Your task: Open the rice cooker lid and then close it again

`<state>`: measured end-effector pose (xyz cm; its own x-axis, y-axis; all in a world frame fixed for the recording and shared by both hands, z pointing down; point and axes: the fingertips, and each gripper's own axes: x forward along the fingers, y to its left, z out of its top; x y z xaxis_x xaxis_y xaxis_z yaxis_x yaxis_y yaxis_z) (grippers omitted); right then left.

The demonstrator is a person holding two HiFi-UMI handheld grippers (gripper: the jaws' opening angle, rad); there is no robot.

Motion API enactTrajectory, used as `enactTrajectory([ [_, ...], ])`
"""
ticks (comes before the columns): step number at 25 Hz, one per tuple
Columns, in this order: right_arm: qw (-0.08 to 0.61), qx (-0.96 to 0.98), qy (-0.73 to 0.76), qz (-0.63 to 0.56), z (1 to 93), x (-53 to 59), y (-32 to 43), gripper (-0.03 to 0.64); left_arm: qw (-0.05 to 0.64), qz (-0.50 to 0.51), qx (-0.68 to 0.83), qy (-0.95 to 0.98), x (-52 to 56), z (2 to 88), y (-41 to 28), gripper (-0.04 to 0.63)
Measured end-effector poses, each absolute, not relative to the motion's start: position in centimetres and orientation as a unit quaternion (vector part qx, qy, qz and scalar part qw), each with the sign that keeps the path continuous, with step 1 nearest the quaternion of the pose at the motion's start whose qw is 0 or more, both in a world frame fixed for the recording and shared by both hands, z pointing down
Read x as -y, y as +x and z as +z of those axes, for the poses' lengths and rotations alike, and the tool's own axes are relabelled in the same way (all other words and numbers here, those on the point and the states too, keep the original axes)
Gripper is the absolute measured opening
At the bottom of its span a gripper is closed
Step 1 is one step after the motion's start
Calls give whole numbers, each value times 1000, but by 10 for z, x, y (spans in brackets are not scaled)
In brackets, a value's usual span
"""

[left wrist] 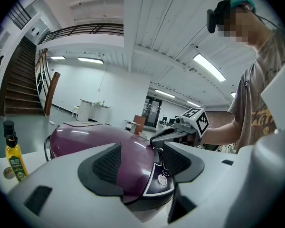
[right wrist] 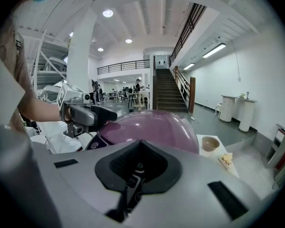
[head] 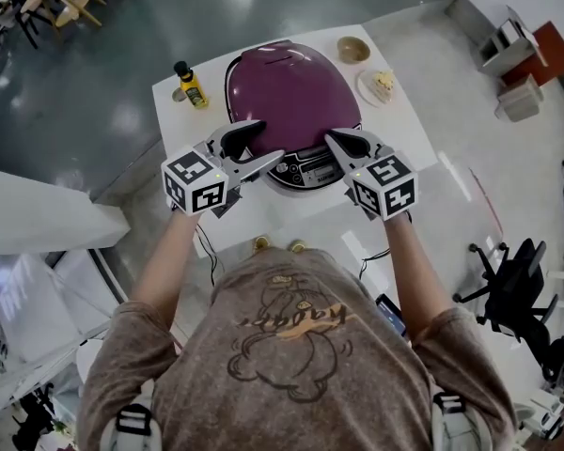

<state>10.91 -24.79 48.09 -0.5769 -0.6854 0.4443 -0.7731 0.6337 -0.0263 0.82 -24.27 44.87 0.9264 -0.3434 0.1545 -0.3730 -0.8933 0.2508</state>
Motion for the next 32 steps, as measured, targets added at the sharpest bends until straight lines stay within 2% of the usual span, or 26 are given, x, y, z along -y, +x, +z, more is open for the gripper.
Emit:
enactTrajectory([
  [32,204,886,398,119,485,247,109,2,139,43,214,966,247,451,9,280],
])
